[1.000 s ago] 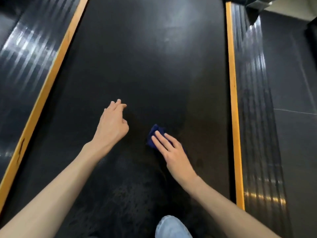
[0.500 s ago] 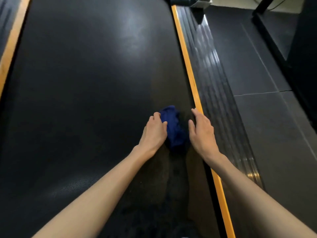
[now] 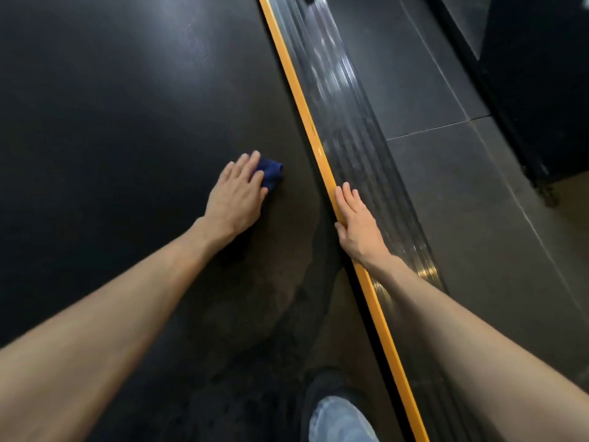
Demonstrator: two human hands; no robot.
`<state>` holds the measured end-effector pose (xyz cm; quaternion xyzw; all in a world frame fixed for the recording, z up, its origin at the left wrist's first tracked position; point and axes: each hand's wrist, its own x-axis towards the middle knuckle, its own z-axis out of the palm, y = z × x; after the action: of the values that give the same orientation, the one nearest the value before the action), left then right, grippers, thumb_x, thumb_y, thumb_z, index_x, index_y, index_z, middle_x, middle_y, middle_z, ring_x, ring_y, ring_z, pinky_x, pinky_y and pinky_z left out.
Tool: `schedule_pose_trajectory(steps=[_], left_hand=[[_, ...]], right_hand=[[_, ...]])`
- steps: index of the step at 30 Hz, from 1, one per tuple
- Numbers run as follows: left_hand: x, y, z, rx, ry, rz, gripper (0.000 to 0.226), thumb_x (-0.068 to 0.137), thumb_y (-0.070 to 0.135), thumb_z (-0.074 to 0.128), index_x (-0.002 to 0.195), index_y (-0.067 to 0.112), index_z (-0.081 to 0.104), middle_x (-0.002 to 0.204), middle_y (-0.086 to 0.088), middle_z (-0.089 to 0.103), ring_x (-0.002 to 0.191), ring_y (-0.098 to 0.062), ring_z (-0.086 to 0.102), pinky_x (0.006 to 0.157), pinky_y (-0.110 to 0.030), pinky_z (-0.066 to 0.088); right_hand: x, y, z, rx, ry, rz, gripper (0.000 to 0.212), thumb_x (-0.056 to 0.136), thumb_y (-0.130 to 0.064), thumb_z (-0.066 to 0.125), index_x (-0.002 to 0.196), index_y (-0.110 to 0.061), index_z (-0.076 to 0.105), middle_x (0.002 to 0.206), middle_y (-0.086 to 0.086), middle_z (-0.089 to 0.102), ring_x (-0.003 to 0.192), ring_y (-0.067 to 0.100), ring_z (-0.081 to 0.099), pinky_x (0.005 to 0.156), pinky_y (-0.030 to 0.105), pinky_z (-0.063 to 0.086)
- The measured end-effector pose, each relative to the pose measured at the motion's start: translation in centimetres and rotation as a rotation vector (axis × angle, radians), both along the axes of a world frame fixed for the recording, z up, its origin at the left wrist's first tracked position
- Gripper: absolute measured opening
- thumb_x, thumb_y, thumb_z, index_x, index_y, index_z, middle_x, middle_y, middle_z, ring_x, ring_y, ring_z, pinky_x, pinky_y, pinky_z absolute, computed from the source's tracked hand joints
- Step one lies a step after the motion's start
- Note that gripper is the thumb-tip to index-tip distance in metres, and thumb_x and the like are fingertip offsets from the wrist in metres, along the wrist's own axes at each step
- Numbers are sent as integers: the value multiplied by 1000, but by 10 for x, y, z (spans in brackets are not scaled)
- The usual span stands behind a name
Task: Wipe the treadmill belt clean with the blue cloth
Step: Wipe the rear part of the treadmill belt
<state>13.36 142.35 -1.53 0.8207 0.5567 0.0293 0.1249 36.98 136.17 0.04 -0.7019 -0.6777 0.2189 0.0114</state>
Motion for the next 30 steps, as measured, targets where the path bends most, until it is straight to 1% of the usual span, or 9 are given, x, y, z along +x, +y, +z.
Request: schedule_pose_trajectory(steps=[3,5,8,11,15,19,22,26,30], left_hand=[[7,-15,-3,-219,-30,-24,70,96,52,27,150,11,7,158,-4,-2,145,-17,-1,117,-35,-1],[4,-14,-4,-190,-12,-18,79,93,57,33,150,13,1,158,-4,-1,145,-18,2,117,-35,4],[-3,4,-11,-17,21,-34,75,93,53,38,150,16,7,157,-3,13,143,-20,17,116,-36,14],[-8,11,-29,45,7,-116,72,93,49,40,150,18,10,157,-2,9,145,-18,7,118,-34,-1],[2,6,-41,103,-378,58,54,92,12,52,143,9,35,150,-7,31,141,-21,24,116,-27,9],[18,-6,-35,74,-560,344,41,93,8,52,134,10,49,143,-9,44,135,-21,36,114,-31,24],[32,-51,-42,90,-491,-85,39,85,3,53,123,4,58,132,-15,54,126,-29,48,113,-32,27],[41,-122,-44,48,-317,-671,44,86,13,43,128,9,55,136,-8,52,130,-18,44,112,-31,25],[18,-84,-44,74,-251,-721,45,91,11,37,134,12,50,142,-5,45,135,-17,36,113,-33,25]], right_hand=[[3,17,23,-237,9,13,68,96,-6,44,152,-19,7,159,-2,-3,146,18,-2,116,34,4],[4,24,32,-269,-49,51,62,98,-11,40,152,-18,11,159,0,2,146,20,4,119,40,7],[11,15,16,-48,28,10,51,100,-14,34,150,-22,23,157,-6,16,145,14,11,118,40,4],[17,-5,-16,196,66,12,51,97,-23,28,148,-27,29,154,-11,22,144,7,13,118,37,-2],[16,-5,-31,308,-11,18,52,96,-26,30,147,-28,30,154,-11,24,143,5,14,118,36,-3],[17,-5,-32,326,-78,30,53,95,-25,30,148,-24,30,155,-6,25,144,10,17,118,40,3],[16,-8,-34,343,-83,48,53,95,-22,34,148,-23,29,155,-5,25,143,11,18,117,41,7],[17,-8,-34,384,-82,45,54,93,-23,30,147,-21,31,154,-3,29,142,12,22,116,43,12],[16,-8,-34,378,-75,52,52,96,-19,37,147,-21,31,154,-3,28,143,12,21,117,41,9]])
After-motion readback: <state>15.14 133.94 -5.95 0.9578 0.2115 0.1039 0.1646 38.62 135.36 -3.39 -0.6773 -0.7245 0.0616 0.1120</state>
